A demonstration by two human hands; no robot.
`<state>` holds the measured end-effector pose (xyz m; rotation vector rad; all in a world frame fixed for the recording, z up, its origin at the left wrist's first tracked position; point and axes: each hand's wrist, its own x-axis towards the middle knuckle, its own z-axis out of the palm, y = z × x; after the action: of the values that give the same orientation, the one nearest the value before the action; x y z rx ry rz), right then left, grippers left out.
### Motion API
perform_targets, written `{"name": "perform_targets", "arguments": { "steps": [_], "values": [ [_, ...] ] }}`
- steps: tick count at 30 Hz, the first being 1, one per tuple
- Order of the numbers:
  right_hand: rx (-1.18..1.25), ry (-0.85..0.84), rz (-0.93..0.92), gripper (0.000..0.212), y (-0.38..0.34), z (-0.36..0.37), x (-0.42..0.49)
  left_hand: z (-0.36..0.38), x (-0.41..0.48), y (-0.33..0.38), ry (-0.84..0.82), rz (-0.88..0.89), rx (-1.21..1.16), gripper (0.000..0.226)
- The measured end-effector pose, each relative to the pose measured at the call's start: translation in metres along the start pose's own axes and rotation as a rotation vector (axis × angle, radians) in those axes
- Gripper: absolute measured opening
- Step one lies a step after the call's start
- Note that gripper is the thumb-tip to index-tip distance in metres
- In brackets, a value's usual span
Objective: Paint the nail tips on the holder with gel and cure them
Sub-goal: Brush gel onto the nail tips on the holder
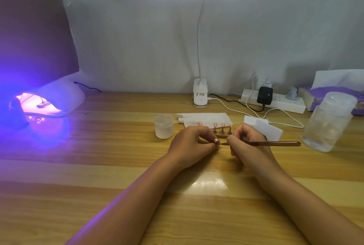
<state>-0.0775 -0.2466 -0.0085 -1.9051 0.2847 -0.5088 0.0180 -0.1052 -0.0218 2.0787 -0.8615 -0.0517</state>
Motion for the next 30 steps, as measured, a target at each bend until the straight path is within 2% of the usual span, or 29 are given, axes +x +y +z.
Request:
{"name": "perform_targets", "arguments": {
  "steps": [8, 12, 19, 23, 30],
  "values": [
    [0.178, 0.070, 0.041, 0.024, -0.0013, -0.0042, 0.0000, -0.0085, -0.0003, 0.0021, -0.122, -0.010, -0.097, 0.012],
    [0.184, 0.062, 0.025, 0.031, -0.0021, -0.0035, -0.0008, -0.0076, -0.0009, 0.0009, -0.086, -0.007, -0.082, 0.011],
    [0.273, 0.033, 0.033, 0.015, -0.0051, -0.0043, -0.0013, -0.0035, -0.0017, -0.0034, 0.012, 0.019, -0.031, 0.012],
    [0.242, 0.040, 0.033, 0.020, -0.0058, -0.0048, -0.0033, -0.0027, -0.0028, -0.0025, 0.017, 0.040, -0.019, 0.015],
    [0.118, 0.013, 0.035, 0.014, -0.0031, -0.0027, -0.0009, -0.0031, -0.0043, 0.0006, 0.011, 0.050, 0.013, 0.019]
  ]
}}
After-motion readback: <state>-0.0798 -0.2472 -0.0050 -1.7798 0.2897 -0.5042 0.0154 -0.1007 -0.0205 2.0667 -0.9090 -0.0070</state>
